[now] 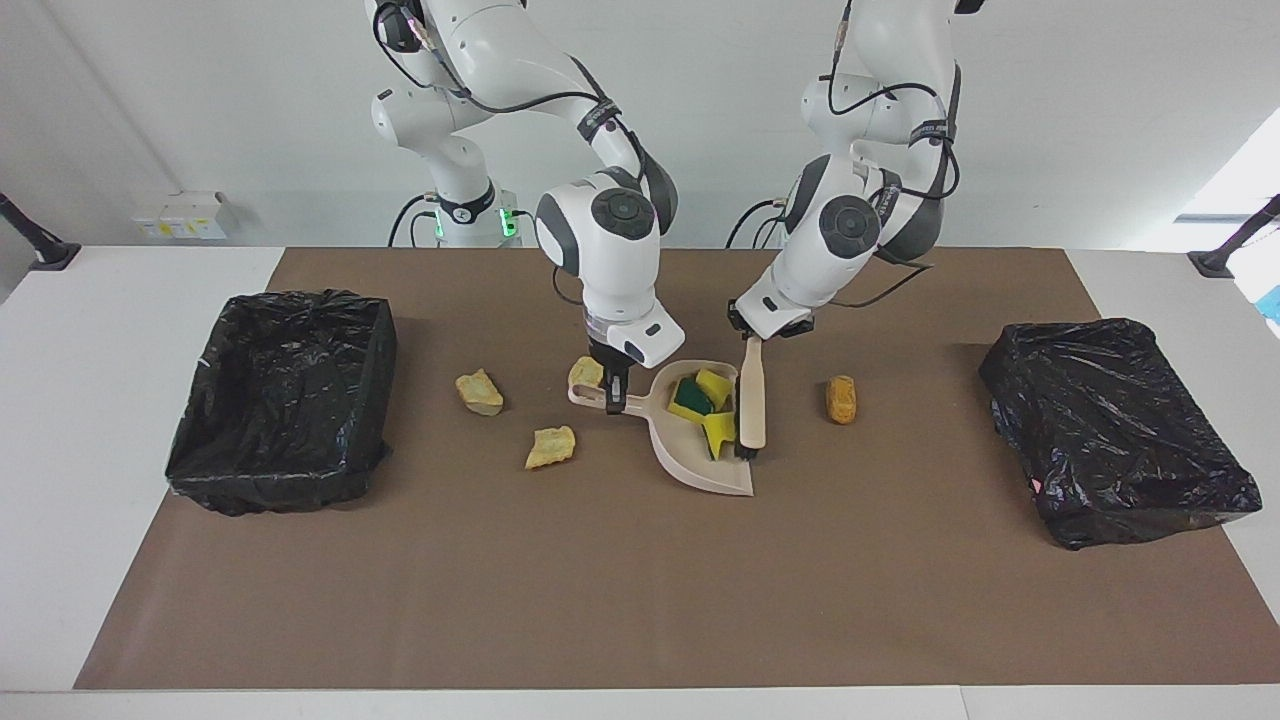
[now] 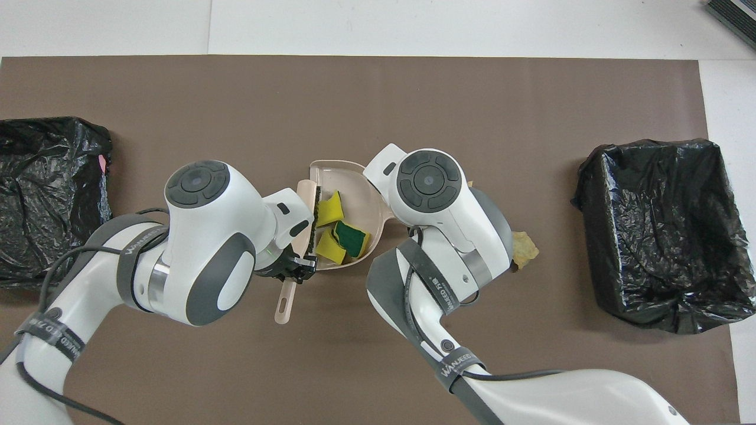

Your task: Sweep and dump trash in bin

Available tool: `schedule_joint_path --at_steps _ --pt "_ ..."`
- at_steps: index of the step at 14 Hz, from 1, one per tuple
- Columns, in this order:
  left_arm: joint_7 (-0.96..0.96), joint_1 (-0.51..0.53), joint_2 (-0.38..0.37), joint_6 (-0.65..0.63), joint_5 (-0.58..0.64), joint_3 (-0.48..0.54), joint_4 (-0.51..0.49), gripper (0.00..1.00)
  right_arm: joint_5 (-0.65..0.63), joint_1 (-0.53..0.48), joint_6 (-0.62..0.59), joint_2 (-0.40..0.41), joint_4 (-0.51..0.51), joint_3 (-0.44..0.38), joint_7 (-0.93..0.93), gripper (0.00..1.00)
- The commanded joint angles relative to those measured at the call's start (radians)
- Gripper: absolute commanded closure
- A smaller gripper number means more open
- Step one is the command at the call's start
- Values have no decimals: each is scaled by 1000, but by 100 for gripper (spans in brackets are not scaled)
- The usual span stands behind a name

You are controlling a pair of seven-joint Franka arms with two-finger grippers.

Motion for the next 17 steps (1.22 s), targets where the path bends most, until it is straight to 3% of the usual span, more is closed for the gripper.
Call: schedule_joint_path --at_steps 1,3,6,10,12,14,17 --pt "-11 54 -97 -125 -38 26 24 100 9 -9 -5 -15 -24 4 -30 100" --pt "-49 93 -111 -212 -28 25 31 100 9 -12 0 -13 -24 4 -30 100" --pt "-98 214 -166 -252 -10 25 -50 100 9 -10 0 -13 -24 4 -29 100" --pt "-271 283 -235 -185 61 23 -185 100 9 -9 -3 -15 -24 4 -29 100" --pt "-284 262 -253 -125 68 16 -277 100 9 -10 -3 -13 -24 4 -29 100" --pt "-301 176 -253 -36 68 11 -353 100 9 -10 -3 -13 -24 4 -29 100" --pt "-289 92 -240 59 68 10 -367 100 9 -10 -3 -13 -24 4 -29 100"
